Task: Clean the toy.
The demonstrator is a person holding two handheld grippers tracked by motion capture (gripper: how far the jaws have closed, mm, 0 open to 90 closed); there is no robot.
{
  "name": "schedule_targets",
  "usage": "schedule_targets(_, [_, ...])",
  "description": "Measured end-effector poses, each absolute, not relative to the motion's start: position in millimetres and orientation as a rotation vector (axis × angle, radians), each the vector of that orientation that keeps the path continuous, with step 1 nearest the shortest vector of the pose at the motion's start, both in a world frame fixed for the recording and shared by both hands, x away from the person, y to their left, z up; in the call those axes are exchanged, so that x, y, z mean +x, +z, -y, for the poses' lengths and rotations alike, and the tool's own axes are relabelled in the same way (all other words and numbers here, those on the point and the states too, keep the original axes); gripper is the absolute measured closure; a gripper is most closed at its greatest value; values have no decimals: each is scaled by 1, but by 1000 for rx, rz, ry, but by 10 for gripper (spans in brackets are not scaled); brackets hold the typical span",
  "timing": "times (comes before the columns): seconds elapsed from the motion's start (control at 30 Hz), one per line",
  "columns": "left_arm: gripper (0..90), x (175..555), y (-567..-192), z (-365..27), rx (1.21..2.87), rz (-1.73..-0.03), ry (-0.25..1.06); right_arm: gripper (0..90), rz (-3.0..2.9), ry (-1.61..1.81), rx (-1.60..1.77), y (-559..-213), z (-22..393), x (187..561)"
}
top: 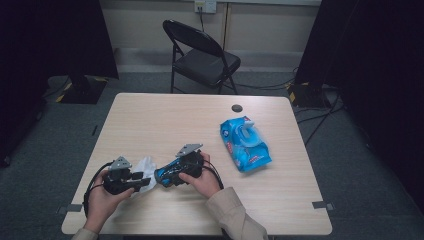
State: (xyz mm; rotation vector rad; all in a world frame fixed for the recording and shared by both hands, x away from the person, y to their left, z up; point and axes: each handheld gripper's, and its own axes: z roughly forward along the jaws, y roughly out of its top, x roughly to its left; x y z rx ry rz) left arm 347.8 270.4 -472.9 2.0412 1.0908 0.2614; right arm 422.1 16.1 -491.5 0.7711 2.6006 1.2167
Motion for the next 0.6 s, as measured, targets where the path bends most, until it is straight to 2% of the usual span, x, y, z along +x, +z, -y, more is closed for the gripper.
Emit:
schedule_targets(0.2, [540, 348, -469, -275, 2011, -1110, 289, 45, -2605, 1212, 772, -491, -16, 422])
schedule_targets(0.37, [511, 353, -482, -279, 2025, -1139, 271, 45, -2606, 1212, 773, -491, -16, 422])
schedule_targets(0.6, [524, 357, -495, -277, 2080, -1138, 307, 46, -2603, 1213, 772, -491, -16, 422])
